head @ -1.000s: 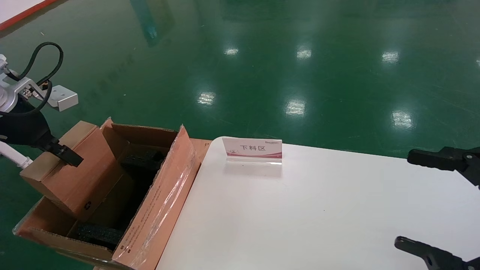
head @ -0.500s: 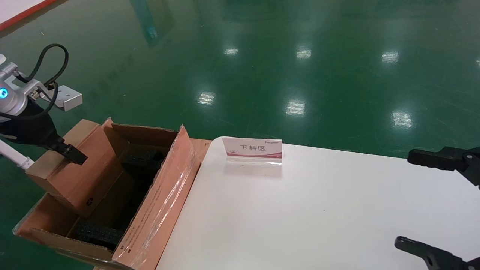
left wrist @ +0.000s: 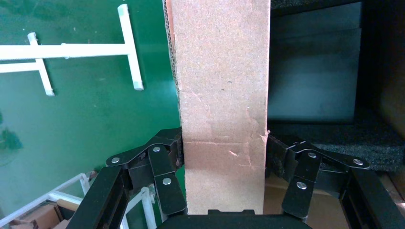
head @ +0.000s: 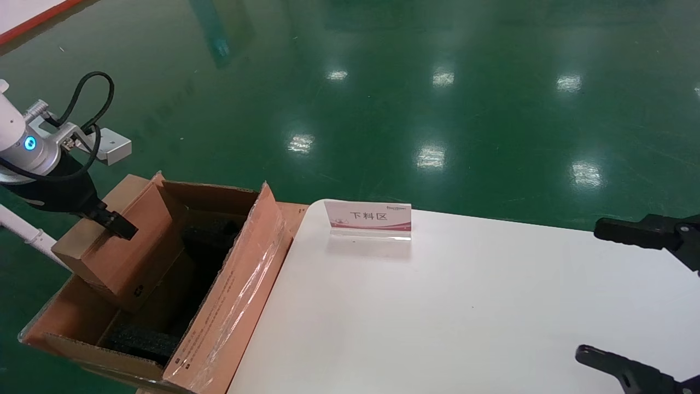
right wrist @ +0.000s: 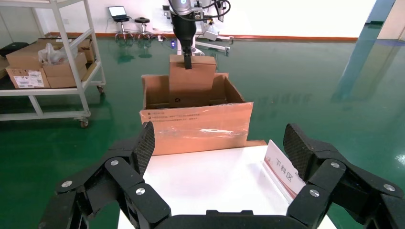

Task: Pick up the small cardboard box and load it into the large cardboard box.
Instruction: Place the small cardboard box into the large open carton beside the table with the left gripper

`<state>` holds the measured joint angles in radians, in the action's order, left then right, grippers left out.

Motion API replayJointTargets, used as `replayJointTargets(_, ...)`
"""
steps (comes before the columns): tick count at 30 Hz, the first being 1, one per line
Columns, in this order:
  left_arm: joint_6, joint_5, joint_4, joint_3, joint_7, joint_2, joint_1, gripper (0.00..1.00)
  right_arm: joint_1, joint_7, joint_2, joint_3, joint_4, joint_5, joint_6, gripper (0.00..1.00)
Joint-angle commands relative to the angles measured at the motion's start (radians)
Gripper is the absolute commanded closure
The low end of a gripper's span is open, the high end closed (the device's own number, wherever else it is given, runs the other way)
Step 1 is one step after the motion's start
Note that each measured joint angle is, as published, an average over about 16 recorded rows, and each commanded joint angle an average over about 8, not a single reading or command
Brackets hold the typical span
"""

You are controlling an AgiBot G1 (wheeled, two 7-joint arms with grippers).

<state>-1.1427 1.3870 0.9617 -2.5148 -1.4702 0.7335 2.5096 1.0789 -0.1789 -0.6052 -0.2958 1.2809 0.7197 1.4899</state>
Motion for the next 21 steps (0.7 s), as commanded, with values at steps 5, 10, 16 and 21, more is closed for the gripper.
replayJointTargets(5, 0.010, 0.008, -0.009, -0.006, -0.015, 0.009, -0.022, 1.00, 0.000, 0.000, 0.000, 0.000, 0.000, 0.000, 0.000, 0.00)
replayJointTargets(10, 0.015, 0.018, -0.011, -0.013, -0.025, 0.015, -0.039, 1.00, 0.000, 0.000, 0.000, -0.001, 0.000, 0.000, 0.000, 0.00)
replayJointTargets(16, 0.015, 0.034, -0.007, -0.024, -0.042, 0.022, -0.052, 0.98, 0.000, 0.000, 0.000, -0.001, 0.000, -0.001, 0.000, 0.00)
replayJointTargets(21, 0.013, 0.040, -0.005, -0.029, -0.052, 0.026, -0.057, 0.52, 0.000, 0.001, 0.001, -0.001, 0.000, -0.001, -0.001, 0.00)
